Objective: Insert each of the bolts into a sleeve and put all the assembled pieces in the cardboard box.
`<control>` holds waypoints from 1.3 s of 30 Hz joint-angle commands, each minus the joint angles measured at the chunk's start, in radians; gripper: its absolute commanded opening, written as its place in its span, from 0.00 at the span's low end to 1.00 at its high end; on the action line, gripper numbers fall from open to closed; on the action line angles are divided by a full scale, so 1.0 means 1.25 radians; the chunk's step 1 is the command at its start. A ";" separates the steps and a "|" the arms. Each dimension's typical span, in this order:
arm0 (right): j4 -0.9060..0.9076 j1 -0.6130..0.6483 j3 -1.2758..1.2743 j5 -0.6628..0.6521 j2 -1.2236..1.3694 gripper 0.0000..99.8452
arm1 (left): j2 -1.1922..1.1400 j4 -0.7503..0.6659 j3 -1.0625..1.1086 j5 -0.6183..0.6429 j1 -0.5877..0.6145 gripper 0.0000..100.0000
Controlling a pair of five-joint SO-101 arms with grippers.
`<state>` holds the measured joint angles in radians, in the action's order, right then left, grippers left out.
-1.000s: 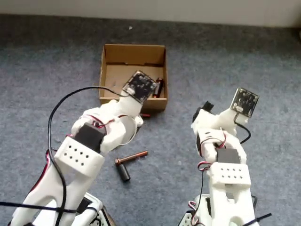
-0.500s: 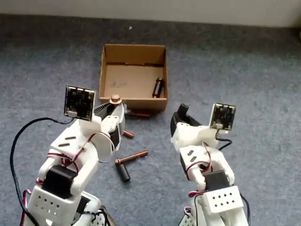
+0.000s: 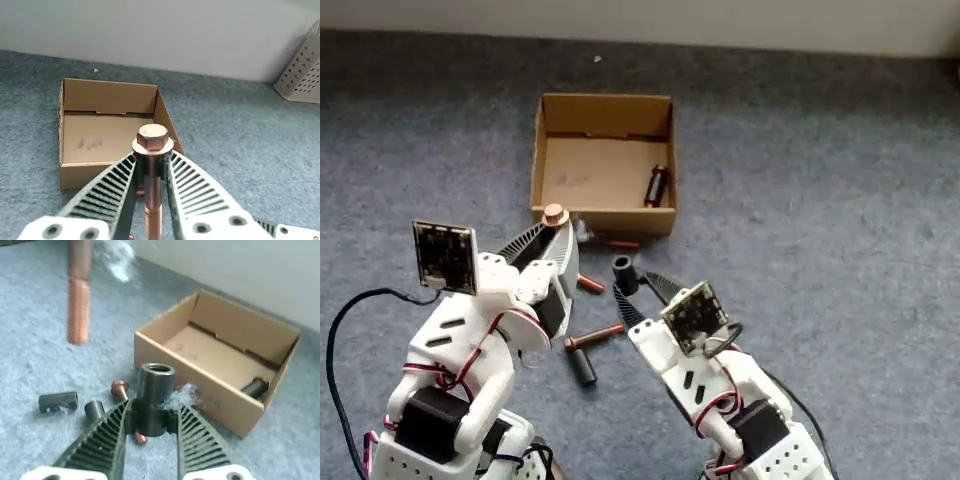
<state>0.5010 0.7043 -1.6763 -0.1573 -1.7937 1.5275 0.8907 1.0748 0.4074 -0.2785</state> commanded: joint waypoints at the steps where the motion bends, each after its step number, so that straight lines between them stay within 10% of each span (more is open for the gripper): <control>1: -0.013 0.041 -0.093 -0.016 -0.013 0.01 | 0.069 -0.072 0.040 0.009 0.004 0.01; 39: -0.048 0.093 -0.039 -0.016 -0.034 0.01 | 0.199 -0.033 0.129 -0.027 -0.084 0.01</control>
<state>0.4687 0.8454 -1.6763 -0.1757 -1.8090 1.7699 0.8477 1.2451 0.4104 -0.3736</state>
